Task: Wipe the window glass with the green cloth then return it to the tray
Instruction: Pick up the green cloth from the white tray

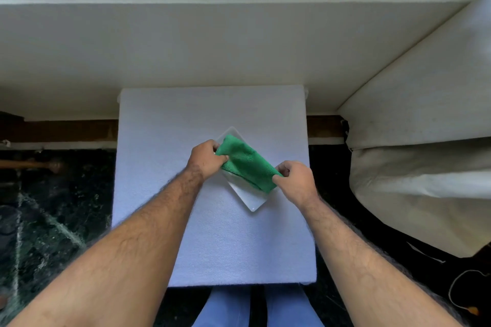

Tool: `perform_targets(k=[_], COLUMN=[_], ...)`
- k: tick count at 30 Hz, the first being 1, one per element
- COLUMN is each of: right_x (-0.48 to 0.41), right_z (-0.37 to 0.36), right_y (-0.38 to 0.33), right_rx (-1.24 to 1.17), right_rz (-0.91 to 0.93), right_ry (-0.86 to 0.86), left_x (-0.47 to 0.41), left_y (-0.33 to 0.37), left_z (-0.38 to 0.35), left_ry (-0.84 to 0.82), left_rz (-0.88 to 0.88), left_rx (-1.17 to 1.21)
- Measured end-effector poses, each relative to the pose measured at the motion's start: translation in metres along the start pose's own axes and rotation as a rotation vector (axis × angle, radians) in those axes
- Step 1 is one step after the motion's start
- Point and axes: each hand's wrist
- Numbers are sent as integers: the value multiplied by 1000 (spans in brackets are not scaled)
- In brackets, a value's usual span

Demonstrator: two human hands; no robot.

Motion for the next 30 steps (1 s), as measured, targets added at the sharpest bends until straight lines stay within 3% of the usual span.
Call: perform_targets(k=[6,15,30], right_x=[27,92,224], right_z=[67,214,449], right_y=[-27,-94,-229], right_rx=[-10,45,-202], right_rz=[95,327,611], right_ry=[-38,190,529], left_x=[40,118,277], left_y=[49,174,386], left_z=[46,144,305], left_ry=[-59,26,74], left_rz=[-104,-364,-781], left_rx=[166,212,651])
Point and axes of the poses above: each hand's wrist, its own x-axis away from the middle knuckle, its own z-axis out of the back of the hand, y = z × x, and after that the axes turned 7 degrees about x, right-handed
